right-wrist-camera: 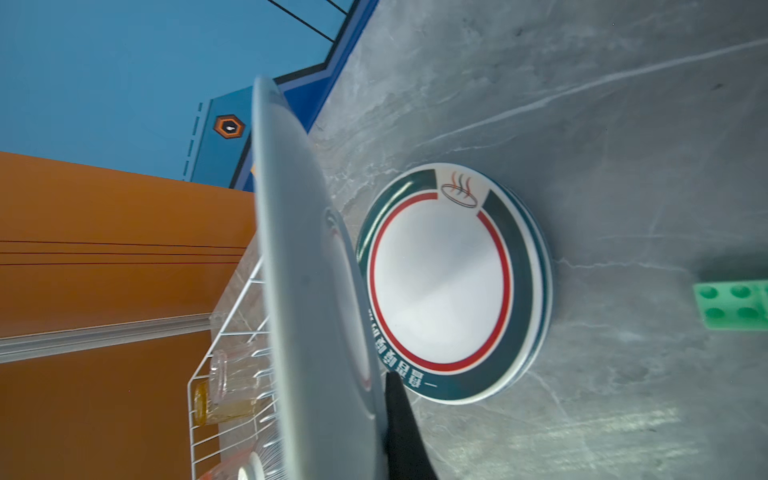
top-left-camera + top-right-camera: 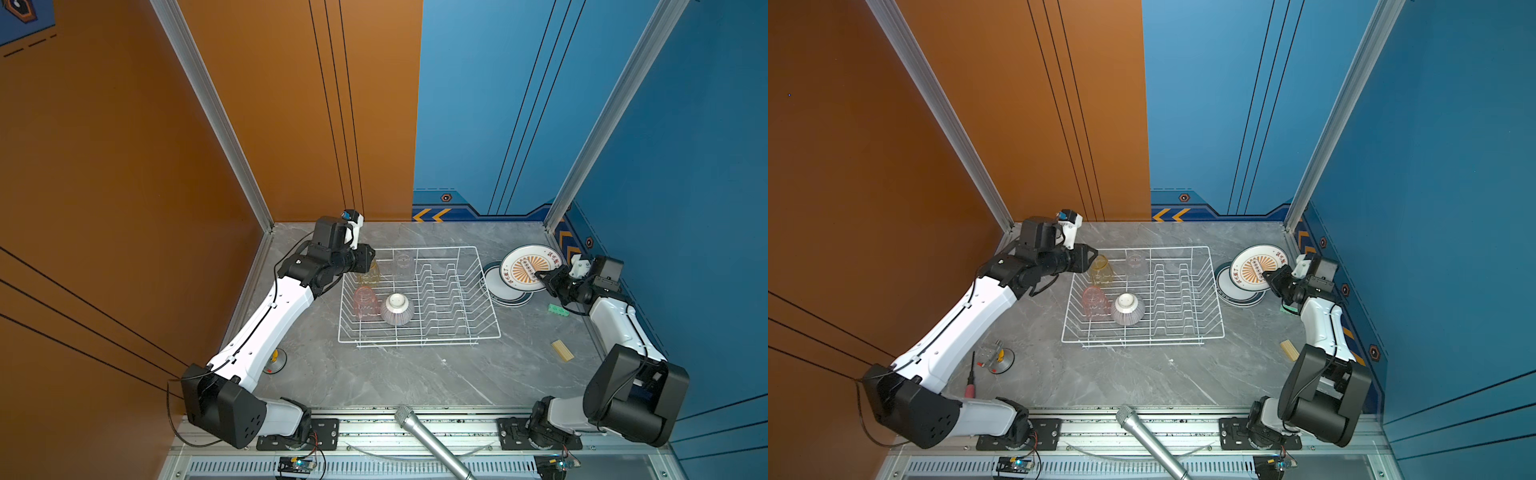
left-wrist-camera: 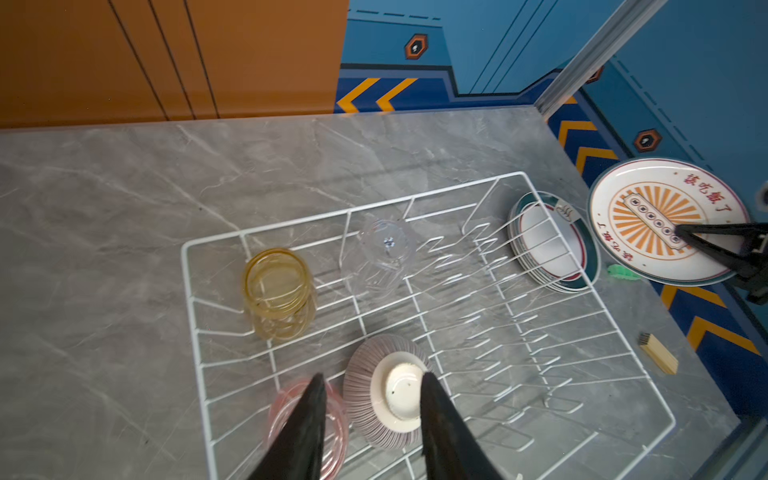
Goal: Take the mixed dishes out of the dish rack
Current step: 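Open the left gripper while the right gripper carries the plate toward the stack, then lower the white sunburst plate onto the plate stack with the right gripper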
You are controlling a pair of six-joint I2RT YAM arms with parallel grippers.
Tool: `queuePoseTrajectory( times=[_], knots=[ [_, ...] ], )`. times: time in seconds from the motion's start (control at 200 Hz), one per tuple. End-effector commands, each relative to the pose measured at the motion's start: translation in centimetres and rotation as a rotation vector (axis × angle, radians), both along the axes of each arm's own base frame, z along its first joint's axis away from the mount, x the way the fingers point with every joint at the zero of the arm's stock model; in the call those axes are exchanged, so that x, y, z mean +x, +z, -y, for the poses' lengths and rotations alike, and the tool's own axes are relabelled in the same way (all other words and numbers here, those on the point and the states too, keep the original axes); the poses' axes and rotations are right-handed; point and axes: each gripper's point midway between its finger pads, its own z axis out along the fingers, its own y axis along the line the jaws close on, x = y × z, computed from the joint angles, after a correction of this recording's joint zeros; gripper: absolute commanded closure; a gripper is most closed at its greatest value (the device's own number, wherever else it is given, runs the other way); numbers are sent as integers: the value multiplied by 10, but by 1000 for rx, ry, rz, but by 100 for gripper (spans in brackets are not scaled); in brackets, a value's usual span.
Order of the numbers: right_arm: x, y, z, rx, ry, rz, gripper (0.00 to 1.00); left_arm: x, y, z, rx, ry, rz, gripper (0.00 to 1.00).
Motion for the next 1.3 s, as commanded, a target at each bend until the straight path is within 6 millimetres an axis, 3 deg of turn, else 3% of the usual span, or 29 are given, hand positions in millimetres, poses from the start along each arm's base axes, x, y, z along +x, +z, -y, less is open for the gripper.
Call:
queuePoseTrajectory(
  times=[0.0,0.28,0.761,1.296],
  knots=[
    [1,-14,3,-32,19,-49,100,-11,-10,-14,51,19,-34,61],
    [17,-37,-12,66,71,-65,100,-9,-17,-8,38,3,-59,61],
    [29,-59,-17,102,82,-109,100,-8,-17,-6,32,-5,-63,61],
    [19,-75,-16,94,106,-196,70,-7,-19,-5,35,-11,-66,61]
  ],
)
